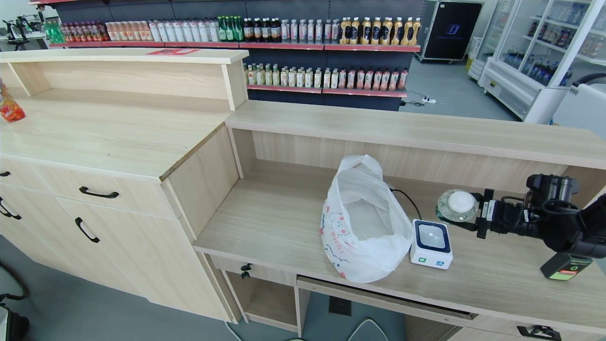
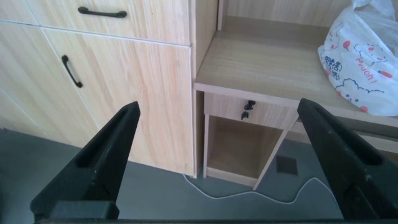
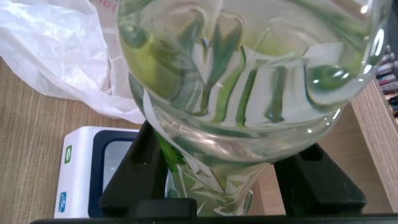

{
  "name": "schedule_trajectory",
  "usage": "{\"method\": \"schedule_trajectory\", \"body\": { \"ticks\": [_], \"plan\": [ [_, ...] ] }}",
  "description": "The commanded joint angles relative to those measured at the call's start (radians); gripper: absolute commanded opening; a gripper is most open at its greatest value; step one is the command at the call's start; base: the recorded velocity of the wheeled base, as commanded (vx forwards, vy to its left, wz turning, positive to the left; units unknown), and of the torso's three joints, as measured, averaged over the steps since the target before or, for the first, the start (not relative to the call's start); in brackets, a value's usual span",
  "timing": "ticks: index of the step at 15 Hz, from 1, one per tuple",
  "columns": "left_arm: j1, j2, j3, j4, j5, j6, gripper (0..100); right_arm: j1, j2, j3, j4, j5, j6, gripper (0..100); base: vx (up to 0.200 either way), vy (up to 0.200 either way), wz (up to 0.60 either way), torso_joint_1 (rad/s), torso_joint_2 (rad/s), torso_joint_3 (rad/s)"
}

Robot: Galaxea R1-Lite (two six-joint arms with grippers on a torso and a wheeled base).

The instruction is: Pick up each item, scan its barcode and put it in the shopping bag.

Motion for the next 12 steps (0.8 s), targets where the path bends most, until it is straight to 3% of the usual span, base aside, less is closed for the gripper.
{"method": "schedule_trajectory", "body": {
  "ticks": [1, 12],
  "plan": [
    [0.0, 0.0, 0.0, -0.001, 0.0, -0.001, 100, 0.008, 0.015, -0.011, 0.0, 0.001, 0.0, 0, 0.0, 0.0, 0.0, 0.0, 0.0, 0.0],
    [0.0, 0.0, 0.0, -0.001, 0.0, -0.001, 100, 0.028, 0.075, -0.064, 0.0, 0.004, 0.008, 0, 0.0, 0.0, 0.0, 0.0, 0.0, 0.0]
  ]
}}
